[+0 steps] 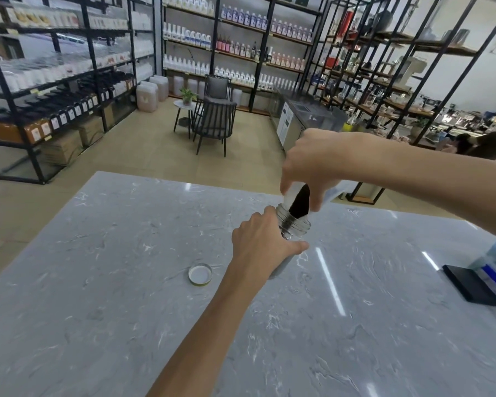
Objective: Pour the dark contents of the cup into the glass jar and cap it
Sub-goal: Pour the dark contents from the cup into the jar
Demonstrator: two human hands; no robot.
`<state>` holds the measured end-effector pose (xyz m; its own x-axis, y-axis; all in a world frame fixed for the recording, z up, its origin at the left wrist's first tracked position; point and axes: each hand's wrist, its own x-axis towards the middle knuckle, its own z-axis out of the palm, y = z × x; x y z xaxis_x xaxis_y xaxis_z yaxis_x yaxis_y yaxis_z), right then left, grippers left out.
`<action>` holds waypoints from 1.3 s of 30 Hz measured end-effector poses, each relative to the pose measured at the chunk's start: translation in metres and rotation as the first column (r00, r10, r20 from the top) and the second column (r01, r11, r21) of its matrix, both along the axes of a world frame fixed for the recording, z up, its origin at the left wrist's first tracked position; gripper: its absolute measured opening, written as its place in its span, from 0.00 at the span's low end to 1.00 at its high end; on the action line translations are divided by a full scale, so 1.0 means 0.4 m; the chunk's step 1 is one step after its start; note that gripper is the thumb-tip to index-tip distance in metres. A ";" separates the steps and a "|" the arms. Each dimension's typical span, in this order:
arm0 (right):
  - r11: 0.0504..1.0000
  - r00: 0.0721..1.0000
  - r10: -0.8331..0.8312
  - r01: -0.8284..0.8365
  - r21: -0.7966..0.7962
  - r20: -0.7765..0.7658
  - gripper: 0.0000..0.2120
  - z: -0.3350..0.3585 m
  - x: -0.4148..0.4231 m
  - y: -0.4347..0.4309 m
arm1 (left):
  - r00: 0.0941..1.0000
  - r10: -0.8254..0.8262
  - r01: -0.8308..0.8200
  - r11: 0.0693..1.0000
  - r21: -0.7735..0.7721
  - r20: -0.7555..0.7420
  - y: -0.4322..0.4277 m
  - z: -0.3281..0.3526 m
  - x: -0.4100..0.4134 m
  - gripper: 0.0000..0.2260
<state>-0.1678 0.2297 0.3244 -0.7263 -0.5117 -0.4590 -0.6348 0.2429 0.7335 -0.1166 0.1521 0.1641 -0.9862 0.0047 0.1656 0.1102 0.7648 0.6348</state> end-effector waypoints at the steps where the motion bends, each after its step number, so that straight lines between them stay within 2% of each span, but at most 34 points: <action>1: 1.000 1.000 0.018 -0.018 0.015 -0.008 0.35 -0.005 0.001 -0.001 | 1.000 -0.001 0.001 1.000 -0.001 0.003 0.000 -0.001 0.001 0.31; 3: 0.999 1.000 0.021 -0.021 0.042 -0.014 0.35 -0.009 0.003 -0.001 | 1.000 -0.004 0.004 1.000 -0.019 0.003 0.000 -0.001 0.004 0.31; 7: 1.000 1.000 -0.002 0.002 -0.003 -0.028 0.35 0.012 0.011 0.001 | 1.000 0.011 -0.011 1.000 -0.009 -0.006 0.004 0.004 0.002 0.32; 10: 0.999 1.000 0.008 -0.007 0.052 -0.016 0.35 0.012 0.022 0.000 | 1.000 0.000 0.000 1.000 -0.015 -0.015 0.009 0.010 0.002 0.31; 13: 1.000 0.999 -0.017 0.017 0.012 -0.039 0.35 0.026 0.029 -0.002 | 1.000 0.009 -0.009 1.000 0.006 -0.022 0.014 0.011 0.005 0.31; 17: 0.998 1.000 0.009 -0.007 0.060 -0.027 0.35 0.006 0.036 -0.005 | 1.000 0.005 -0.005 1.000 0.000 -0.014 0.015 0.009 0.012 0.31; 21: 1.000 0.998 -0.023 0.022 -0.020 -0.053 0.37 0.026 0.036 0.001 | 1.000 0.011 -0.011 1.000 -0.007 -0.005 0.015 0.006 0.017 0.32; 25: 1.000 1.000 0.007 -0.006 0.021 -0.029 0.36 0.011 0.044 0.003 | 1.000 0.006 -0.006 1.000 -0.006 0.006 0.015 0.003 0.018 0.31; 28: 1.000 0.998 -0.005 0.004 -0.015 -0.057 0.37 0.022 0.045 0.007 | 1.000 0.016 -0.016 1.000 -0.011 -0.004 0.016 0.005 0.017 0.31; 32: 0.998 0.999 0.007 -0.004 0.062 -0.046 0.37 0.003 0.051 0.003 | 1.000 0.010 -0.010 1.000 -0.004 -0.004 0.018 0.007 0.016 0.31; 36: 0.999 0.998 -0.019 0.021 0.038 -0.064 0.38 0.020 0.049 0.002 | 1.000 0.017 -0.017 1.000 0.010 -0.007 0.024 0.005 0.015 0.31; 39: 0.994 0.999 -0.015 0.020 0.104 -0.048 0.38 0.006 0.051 -0.004 | 1.000 0.013 -0.013 1.000 0.000 -0.017 0.024 0.006 0.016 0.32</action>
